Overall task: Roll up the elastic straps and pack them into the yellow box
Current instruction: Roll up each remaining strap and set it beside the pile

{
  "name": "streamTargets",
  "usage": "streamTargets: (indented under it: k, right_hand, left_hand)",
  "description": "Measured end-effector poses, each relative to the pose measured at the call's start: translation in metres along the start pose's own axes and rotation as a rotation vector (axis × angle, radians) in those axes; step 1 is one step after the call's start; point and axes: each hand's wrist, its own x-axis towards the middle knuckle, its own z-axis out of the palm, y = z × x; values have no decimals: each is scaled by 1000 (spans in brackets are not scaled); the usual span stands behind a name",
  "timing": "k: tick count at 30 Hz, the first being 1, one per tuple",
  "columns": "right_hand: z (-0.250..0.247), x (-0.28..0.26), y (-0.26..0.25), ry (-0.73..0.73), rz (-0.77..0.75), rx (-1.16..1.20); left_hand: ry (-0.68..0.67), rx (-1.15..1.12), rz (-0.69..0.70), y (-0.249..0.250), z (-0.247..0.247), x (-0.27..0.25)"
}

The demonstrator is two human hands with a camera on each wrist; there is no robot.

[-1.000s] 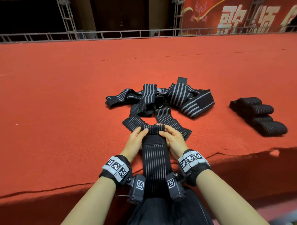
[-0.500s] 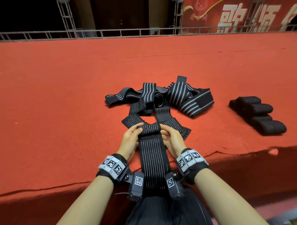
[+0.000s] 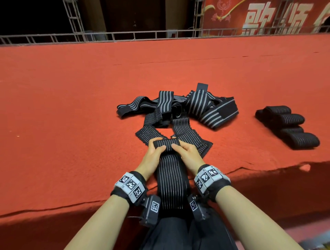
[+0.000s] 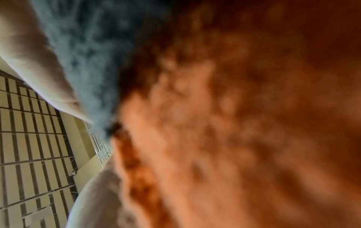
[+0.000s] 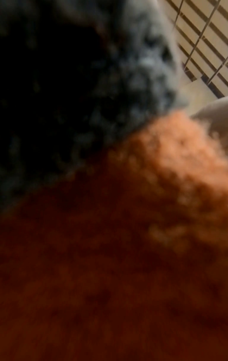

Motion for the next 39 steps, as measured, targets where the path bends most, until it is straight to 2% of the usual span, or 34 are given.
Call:
streamTargets:
  k: [3, 9, 16, 23, 26, 30, 35, 39]
  right_hand:
    - [1, -1, -2, -5, -9, 9]
    - [-5, -1, -8, -16, 38, 272]
    - [-6, 0, -7, 17, 39, 352]
    - [-5, 2, 3, 48, 38, 260]
    - [-5, 1, -3, 43, 74, 280]
    - [-3, 3, -8, 85, 93, 353]
    - [1, 1, -8, 43, 41, 110]
    - [1, 1, -3, 43, 25, 117]
  left_hand:
    - [-5, -2, 8, 3, 1, -1]
    - [1, 6, 54, 3, -1, -2]
    - [-28, -25, 76, 3, -5, 0]
    - [-26, 51, 79, 3, -1, -6]
    - [28, 52, 85, 3, -1, -4]
    - [129, -82, 47, 2, -5, 1]
    - [147, -157, 36, 4, -6, 1]
    - [156, -93, 66, 2, -7, 1]
